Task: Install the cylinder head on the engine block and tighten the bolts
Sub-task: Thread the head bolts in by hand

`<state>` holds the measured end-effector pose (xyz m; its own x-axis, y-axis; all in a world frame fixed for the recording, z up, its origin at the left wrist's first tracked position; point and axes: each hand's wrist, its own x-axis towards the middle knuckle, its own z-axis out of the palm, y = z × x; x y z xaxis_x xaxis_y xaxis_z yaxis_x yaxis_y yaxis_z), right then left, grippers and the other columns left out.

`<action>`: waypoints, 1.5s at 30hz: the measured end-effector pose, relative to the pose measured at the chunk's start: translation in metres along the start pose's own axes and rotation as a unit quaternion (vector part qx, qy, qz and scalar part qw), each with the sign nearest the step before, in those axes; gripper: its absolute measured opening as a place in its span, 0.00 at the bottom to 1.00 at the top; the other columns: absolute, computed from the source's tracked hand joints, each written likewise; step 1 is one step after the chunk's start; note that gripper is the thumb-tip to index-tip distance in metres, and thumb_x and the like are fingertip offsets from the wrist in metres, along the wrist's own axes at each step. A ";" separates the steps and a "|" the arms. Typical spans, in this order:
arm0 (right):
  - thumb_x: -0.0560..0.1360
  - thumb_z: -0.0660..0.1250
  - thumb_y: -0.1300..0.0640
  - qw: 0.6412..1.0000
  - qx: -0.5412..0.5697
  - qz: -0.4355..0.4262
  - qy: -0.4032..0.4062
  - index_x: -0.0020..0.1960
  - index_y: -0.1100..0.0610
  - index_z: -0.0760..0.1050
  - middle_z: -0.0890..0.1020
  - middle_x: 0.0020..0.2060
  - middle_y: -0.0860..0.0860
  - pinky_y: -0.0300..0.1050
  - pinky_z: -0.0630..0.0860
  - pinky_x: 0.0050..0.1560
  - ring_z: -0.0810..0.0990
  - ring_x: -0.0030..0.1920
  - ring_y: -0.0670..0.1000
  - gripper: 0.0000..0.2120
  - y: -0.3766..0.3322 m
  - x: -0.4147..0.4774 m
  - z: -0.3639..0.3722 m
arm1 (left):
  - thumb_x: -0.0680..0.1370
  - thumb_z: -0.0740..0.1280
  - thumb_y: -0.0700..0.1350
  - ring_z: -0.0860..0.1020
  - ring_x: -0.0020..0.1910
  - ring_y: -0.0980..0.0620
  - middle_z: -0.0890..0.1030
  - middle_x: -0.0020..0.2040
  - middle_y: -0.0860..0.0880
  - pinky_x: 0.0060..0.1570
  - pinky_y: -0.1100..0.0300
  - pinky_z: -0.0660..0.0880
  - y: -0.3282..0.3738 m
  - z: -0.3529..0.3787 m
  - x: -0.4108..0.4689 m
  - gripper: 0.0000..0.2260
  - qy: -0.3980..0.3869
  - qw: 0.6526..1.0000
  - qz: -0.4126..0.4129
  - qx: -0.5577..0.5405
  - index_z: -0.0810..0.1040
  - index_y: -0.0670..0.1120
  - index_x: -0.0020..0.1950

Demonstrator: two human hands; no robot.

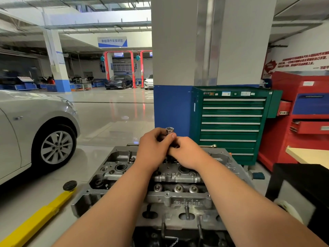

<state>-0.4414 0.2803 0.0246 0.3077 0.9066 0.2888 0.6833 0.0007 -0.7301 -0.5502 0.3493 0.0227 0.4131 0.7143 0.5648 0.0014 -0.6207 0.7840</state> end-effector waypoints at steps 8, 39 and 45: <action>0.73 0.63 0.63 0.990 -0.133 0.005 0.045 0.33 0.51 0.71 0.74 0.27 0.46 0.31 0.62 0.23 0.71 0.30 0.47 0.12 -0.004 0.006 0.005 | 0.74 0.70 0.53 0.74 0.36 0.58 0.78 0.38 0.54 0.38 0.64 0.71 0.002 0.008 -0.002 0.09 -0.011 0.999 -0.024 0.022 0.73 0.50 0.41; 0.72 0.63 0.62 0.995 -0.073 0.018 0.071 0.45 0.56 0.80 0.81 0.37 0.50 0.43 0.70 0.36 0.79 0.40 0.54 0.07 -0.003 -0.005 0.010 | 0.73 0.73 0.51 0.77 0.37 0.56 0.79 0.37 0.55 0.39 0.62 0.71 0.004 0.004 -0.015 0.07 0.001 0.999 -0.044 0.020 0.77 0.51 0.40; 0.74 0.65 0.61 1.000 0.012 0.000 0.011 0.51 0.51 0.81 0.81 0.33 0.46 0.38 0.70 0.34 0.75 0.33 0.45 0.09 0.005 0.000 0.003 | 0.78 0.67 0.49 0.80 0.45 0.56 0.83 0.44 0.53 0.45 0.65 0.74 -0.002 -0.002 -0.007 0.11 -0.020 0.999 -0.026 0.030 0.79 0.51 0.60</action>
<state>-0.4400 0.2812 0.0194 0.3227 0.8966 0.3031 0.6668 0.0119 -0.7451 -0.5553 0.3458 0.0179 0.4464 0.7341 0.5117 0.0790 -0.6019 0.7946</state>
